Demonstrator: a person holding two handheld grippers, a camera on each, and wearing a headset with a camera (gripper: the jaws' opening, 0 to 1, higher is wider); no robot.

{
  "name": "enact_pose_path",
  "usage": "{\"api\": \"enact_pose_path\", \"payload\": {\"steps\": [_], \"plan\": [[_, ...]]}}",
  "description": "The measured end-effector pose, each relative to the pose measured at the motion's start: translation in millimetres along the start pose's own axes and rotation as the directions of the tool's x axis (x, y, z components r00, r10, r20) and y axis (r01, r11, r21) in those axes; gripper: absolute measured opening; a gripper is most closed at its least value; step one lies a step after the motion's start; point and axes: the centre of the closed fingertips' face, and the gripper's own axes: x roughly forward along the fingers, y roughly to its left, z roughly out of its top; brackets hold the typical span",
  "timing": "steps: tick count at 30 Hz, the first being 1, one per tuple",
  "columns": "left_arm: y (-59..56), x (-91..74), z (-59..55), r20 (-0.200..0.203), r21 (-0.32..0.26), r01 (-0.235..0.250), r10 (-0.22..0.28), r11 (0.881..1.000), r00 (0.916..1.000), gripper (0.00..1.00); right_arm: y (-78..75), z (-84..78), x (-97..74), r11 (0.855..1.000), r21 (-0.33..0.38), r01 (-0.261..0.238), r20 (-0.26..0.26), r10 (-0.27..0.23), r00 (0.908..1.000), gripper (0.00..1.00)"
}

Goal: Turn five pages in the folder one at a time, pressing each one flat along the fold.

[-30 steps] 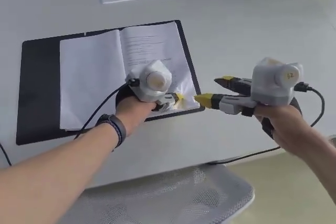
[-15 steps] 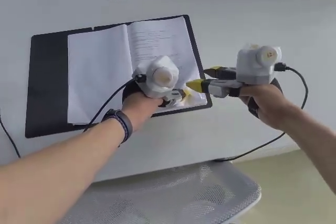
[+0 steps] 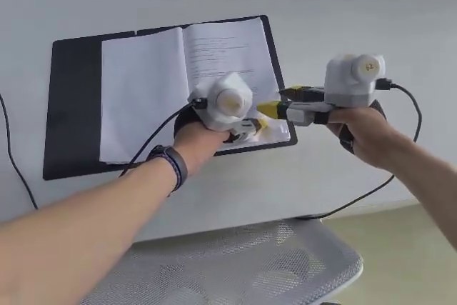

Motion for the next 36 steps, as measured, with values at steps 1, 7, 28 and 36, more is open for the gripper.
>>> {"api": "enact_pose_path", "payload": {"steps": [1,7,28,36], "plan": [[0.1,-0.1,0.2,0.001,-0.001,0.000,0.000,1.000,1.0000,0.39,-0.3,-0.3,0.6,1.000,0.000,-0.001,-0.003,0.001,1.0000,0.48],[0.7,0.1,0.6,0.002,-0.003,0.000,0.000,1.000,1.0000,0.39,-3.9,0.1,2.5,0.999,0.036,-0.015,0.000,0.015,0.9999,0.47],[1.1,0.9,1.2,0.002,-0.023,0.003,-0.002,1.000,1.0000,0.40,-17.6,8.1,-1.7,0.966,0.243,-0.084,0.110,0.059,0.9922,0.23],[-0.2,0.9,1.5,0.001,-0.036,0.013,-0.012,0.999,0.9999,0.41,-23.5,2.9,0.0,0.953,0.295,-0.065,0.114,0.032,0.9930,0.09]]}}
